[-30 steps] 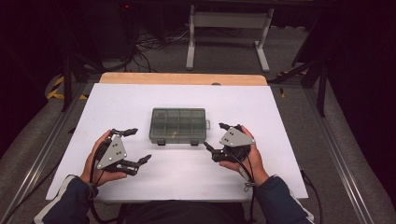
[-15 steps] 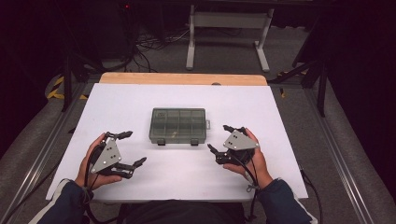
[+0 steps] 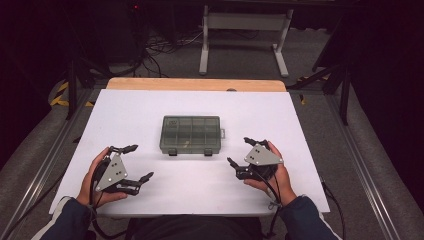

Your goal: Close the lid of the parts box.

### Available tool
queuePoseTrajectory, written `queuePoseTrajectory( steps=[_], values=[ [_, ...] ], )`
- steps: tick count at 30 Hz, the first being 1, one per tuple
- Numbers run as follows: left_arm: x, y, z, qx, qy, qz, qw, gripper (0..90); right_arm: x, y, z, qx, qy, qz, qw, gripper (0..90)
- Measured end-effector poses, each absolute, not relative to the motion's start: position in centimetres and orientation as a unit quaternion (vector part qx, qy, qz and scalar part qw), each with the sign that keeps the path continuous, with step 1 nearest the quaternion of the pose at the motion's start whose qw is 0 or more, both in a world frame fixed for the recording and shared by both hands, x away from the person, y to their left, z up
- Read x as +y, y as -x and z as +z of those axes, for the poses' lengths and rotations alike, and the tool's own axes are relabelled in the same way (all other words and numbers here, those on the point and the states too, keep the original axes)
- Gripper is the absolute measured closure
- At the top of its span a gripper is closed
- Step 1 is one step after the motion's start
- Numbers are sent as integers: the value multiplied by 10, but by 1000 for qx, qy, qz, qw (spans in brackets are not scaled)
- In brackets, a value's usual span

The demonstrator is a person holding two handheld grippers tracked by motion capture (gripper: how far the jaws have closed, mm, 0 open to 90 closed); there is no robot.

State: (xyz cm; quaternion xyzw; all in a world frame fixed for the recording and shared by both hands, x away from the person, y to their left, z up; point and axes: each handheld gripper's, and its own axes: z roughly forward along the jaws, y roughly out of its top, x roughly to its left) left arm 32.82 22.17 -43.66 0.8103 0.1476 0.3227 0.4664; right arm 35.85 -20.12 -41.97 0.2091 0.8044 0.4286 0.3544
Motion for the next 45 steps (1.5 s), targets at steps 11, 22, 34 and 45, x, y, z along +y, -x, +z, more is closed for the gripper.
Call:
queuePoseTrajectory(
  steps=[11, 22, 34, 45],
  values=[
    [228, -324, -445, 155, -813, 313, 465, 90, -221, -351, -430, 796, -229, 430, 357, 188],
    [235, -324, -456, 175, -812, 305, 466, 90, -237, -348, -440, 791, -248, 431, 357, 180],
    [246, -328, -471, 212, -808, 293, 465, 80, -249, -348, -452, 791, -273, 422, 349, 141],
    [250, -327, -473, 228, -802, 285, 473, 67, -247, -348, -457, 790, -264, 428, 350, 136]
  ],
)
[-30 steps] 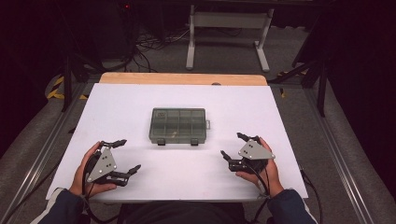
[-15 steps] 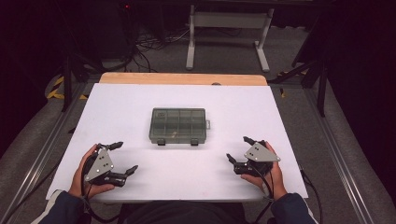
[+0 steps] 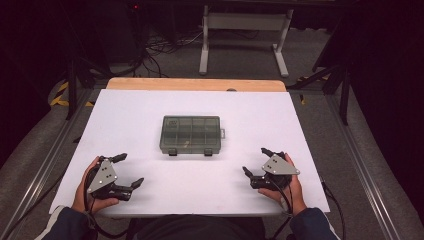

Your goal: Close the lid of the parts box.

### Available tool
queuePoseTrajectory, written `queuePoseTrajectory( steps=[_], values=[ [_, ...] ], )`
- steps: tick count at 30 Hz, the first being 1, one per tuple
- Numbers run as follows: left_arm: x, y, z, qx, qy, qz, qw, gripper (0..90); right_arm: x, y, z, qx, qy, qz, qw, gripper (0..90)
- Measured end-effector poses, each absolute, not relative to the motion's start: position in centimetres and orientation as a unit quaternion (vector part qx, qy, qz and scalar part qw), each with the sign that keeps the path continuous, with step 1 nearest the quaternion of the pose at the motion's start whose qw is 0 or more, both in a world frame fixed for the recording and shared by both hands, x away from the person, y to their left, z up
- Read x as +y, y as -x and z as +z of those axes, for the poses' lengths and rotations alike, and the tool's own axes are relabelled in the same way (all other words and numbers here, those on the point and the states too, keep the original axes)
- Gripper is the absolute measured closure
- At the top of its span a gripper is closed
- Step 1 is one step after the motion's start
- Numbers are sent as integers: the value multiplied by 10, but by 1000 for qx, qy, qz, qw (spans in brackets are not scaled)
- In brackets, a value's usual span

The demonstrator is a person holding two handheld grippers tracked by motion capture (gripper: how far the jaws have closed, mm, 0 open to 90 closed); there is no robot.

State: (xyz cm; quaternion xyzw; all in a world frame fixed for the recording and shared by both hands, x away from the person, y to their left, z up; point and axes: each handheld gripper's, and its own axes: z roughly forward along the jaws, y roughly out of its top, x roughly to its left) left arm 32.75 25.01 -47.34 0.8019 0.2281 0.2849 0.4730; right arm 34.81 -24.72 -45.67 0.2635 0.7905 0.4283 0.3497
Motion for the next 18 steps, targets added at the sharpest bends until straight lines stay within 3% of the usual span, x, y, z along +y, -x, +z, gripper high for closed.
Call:
queuePoseTrajectory(
  steps=[18],
  values=[
    [251, -328, -474, 226, -803, 273, 480, 62, -241, -346, -457, 794, -255, 427, 349, 130]
  ],
)
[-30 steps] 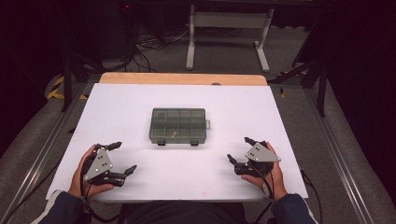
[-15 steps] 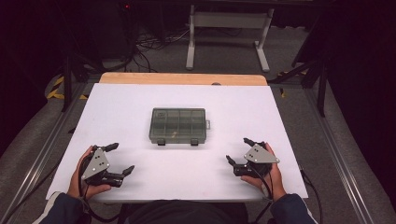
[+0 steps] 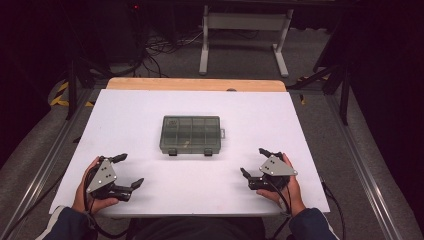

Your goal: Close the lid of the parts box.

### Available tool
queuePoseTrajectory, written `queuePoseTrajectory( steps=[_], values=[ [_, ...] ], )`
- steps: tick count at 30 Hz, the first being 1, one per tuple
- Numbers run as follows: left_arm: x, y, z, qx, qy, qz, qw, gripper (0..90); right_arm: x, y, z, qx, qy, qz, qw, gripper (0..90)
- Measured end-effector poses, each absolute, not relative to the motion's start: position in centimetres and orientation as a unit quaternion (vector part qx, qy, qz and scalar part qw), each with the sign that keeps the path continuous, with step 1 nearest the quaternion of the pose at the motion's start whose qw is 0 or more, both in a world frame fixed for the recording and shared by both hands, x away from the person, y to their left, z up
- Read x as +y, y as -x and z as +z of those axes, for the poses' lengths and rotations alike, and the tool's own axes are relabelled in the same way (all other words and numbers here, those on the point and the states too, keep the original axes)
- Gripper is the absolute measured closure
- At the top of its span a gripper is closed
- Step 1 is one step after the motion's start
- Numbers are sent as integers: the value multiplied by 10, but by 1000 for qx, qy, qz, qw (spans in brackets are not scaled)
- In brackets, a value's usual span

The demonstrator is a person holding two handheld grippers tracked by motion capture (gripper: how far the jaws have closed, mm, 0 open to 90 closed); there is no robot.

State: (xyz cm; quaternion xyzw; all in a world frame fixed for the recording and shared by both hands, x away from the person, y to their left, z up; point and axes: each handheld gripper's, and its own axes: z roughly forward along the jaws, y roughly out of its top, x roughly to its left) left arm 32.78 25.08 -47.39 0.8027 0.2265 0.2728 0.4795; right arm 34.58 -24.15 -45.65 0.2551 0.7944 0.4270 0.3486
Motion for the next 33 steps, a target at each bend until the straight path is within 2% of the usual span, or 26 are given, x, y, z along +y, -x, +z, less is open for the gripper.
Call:
queuePoseTrajectory(
  steps=[33],
  values=[
    [248, -333, -473, 232, -804, 272, 476, 61, -241, -343, -456, 792, -255, 430, 351, 132]
  ],
)
